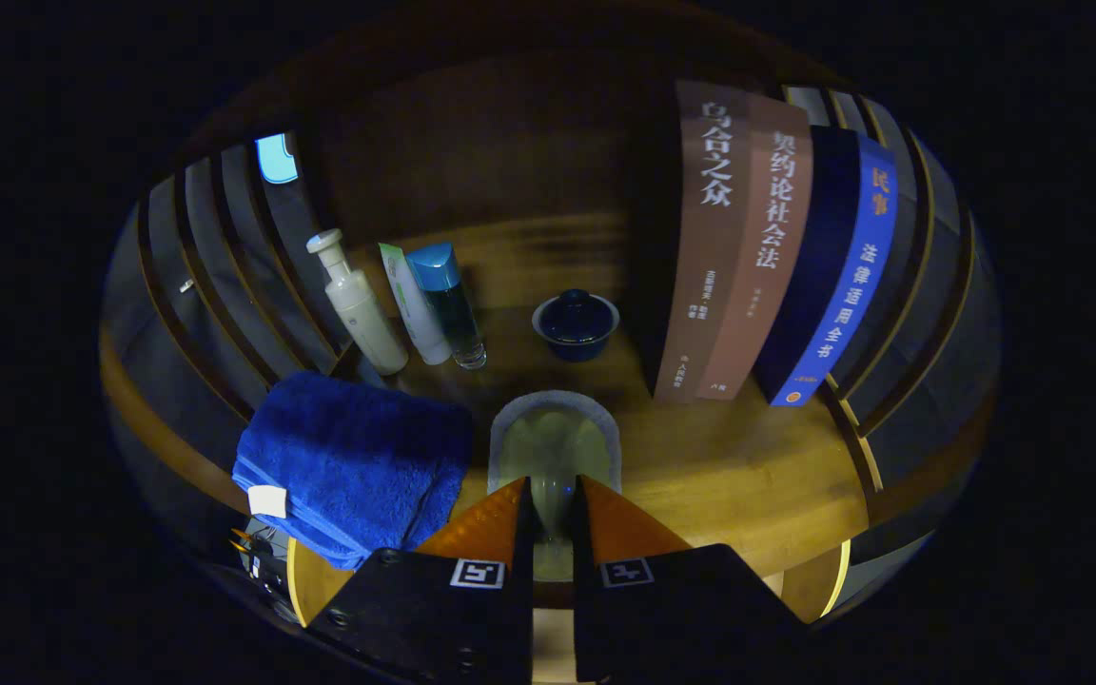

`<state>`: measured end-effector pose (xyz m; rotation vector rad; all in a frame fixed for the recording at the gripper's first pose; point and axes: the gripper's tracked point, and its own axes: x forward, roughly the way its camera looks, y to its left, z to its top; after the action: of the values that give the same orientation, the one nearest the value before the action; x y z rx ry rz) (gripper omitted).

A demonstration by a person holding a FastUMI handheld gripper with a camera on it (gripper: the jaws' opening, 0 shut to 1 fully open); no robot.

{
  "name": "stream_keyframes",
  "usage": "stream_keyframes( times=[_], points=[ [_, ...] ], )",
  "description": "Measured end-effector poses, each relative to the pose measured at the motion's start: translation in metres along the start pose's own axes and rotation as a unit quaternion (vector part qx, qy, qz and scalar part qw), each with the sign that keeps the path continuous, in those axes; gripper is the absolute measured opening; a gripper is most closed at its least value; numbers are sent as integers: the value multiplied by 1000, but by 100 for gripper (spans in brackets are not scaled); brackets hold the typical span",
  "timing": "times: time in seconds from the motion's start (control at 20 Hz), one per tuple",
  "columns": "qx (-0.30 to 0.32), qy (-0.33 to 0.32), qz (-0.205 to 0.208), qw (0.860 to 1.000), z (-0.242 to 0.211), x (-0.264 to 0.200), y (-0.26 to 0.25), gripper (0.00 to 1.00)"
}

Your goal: Pull open the drawer, take out the items inside it, and place them on the countertop above the cabinet.

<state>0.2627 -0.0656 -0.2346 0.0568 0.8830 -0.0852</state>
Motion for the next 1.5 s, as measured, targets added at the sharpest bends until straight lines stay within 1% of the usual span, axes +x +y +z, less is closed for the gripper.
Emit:
stream_keyframes(
  times=[0.15, 0.25, 0.35, 0.55, 0.8, 0.95, 1.05, 1.25, 1.35, 1.5],
  points=[
    [9, -1, -3, 1000, 4, 9, -2, 22],
    [20, 3, 1, 1000, 2, 17, -2, 25],
    [30, 4, 12, 999, 0, 15, -3, 50],
    [33, -5, 9, 999, 3, 12, -10, 100],
    [22, -48, 14, 999, 10, -15, -5, 100],
    [5, -84, 3, 996, 4, -44, -5, 100],
    [-1, -116, 4, 993, -4, -71, -2, 100],
    [-9, -181, 23, 983, -26, -137, 13, 99],
    [-12, -216, 24, 976, -41, -170, 15, 100],
    [0, -264, 23, 964, -80, -217, 17, 99]
  ],
)
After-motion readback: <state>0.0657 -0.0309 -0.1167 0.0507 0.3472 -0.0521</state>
